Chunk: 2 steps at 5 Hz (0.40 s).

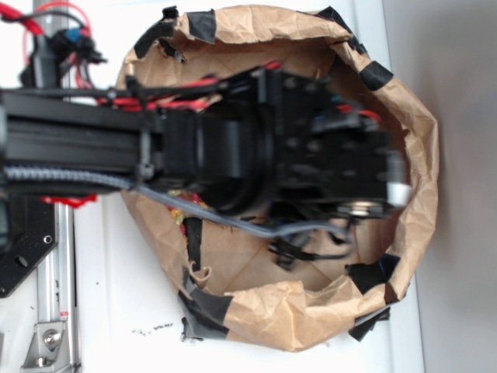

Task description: Grab the wood chip.

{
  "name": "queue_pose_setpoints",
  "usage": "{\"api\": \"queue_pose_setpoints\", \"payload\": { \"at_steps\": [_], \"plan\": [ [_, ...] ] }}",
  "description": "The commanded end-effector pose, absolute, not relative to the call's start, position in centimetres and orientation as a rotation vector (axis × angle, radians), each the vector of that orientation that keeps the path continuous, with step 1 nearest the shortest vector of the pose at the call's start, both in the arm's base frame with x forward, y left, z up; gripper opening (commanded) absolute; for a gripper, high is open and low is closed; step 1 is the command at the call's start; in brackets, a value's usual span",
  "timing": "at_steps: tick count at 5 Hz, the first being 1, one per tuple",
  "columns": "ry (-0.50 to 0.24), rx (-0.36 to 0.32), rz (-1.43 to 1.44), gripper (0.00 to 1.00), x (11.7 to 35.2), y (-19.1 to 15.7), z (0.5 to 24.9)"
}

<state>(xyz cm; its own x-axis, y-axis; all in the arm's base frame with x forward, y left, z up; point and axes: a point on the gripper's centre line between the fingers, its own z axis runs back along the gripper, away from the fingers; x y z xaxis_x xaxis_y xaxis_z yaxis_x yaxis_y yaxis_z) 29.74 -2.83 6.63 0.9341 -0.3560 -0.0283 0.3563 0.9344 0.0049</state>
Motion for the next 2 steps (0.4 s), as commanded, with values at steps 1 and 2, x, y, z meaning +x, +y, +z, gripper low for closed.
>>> {"api": "queue_pose_setpoints", "payload": {
  "at_steps": [1, 2],
  "plan": [
    [-0.077, 0.016, -0.06, 0.0, 29.1, -4.3, 16.4],
    [-0.08, 0.009, -0.049, 0.0, 27.6, -2.8, 16.3]
  ]
}}
